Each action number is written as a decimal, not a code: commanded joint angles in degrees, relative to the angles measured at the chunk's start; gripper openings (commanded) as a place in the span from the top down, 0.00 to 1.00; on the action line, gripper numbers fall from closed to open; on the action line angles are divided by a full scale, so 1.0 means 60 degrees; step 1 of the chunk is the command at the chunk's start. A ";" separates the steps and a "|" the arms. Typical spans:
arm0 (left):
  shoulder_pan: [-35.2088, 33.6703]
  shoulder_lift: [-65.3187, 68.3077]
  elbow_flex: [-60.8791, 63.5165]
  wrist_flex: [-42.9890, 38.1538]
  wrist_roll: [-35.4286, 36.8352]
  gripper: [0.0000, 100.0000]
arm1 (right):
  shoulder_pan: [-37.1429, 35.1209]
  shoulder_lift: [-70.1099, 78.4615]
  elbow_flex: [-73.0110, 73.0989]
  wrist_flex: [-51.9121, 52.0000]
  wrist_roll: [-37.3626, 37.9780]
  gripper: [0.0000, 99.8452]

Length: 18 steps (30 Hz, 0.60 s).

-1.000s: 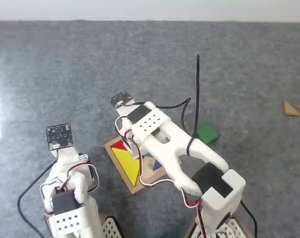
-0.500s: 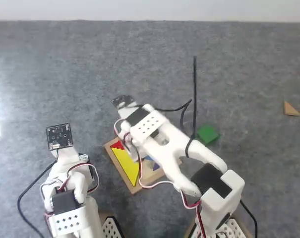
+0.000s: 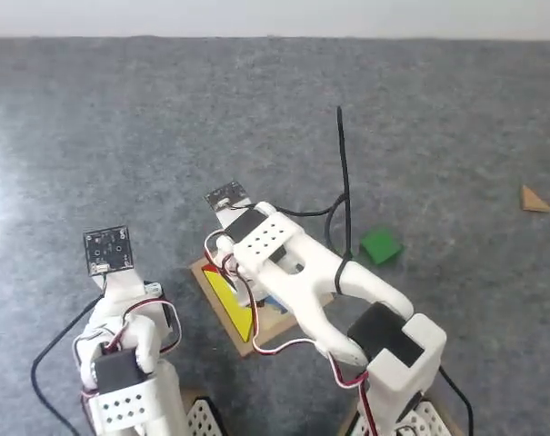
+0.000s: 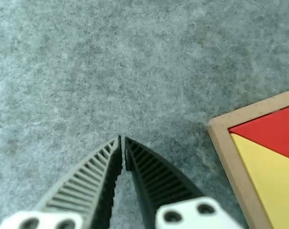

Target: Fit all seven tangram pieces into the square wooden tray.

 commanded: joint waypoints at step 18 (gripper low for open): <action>-0.0029 -0.0176 -0.0066 0.0073 -0.0044 0.99 | 0.0037 0.1267 -0.0967 0.0095 -0.0161 0.90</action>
